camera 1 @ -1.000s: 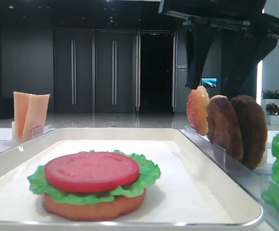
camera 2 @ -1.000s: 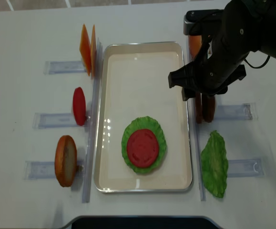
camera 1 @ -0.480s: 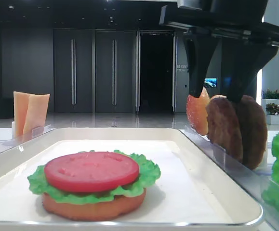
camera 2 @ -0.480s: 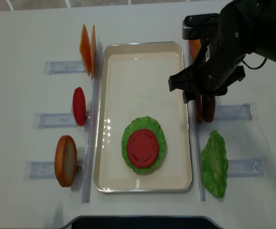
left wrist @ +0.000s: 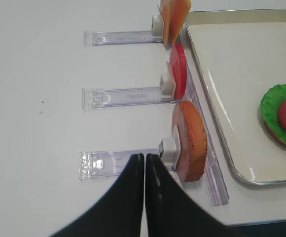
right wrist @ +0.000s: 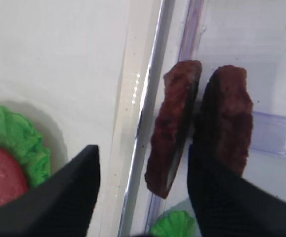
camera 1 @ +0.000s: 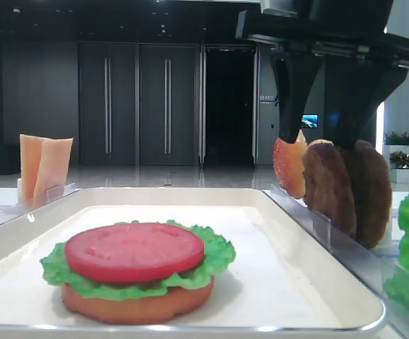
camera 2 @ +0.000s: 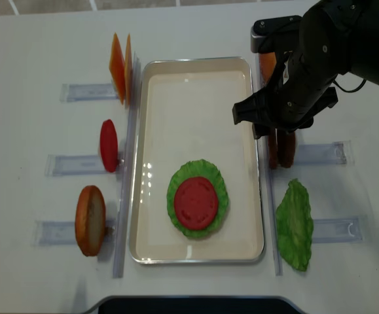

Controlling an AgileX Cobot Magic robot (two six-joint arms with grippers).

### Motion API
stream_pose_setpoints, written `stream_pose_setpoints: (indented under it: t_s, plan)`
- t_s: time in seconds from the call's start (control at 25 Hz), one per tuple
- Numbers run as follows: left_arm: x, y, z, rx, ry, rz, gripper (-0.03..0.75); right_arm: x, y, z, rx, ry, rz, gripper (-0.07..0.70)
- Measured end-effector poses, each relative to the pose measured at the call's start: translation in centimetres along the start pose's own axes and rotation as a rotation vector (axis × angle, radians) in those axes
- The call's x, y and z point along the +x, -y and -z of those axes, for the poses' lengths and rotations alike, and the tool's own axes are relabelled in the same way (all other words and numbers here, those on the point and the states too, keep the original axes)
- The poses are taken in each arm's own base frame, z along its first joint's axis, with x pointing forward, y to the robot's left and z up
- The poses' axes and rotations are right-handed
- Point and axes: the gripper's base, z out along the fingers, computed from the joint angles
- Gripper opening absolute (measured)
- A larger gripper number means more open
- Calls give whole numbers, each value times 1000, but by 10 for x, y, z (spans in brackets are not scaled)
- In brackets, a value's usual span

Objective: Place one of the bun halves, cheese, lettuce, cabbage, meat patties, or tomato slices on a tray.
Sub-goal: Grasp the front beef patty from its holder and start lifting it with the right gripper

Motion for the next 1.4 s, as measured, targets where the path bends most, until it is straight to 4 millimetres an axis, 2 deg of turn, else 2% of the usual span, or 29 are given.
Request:
stream_pose_setpoints:
  t_s: [1.16, 1.4]
  plan:
    - [0, 0, 0, 0, 0, 0, 0, 0, 0, 0, -1, 0, -2, 405]
    - [0, 0, 0, 0, 0, 0, 0, 0, 0, -8, 6, -22, -3, 405]
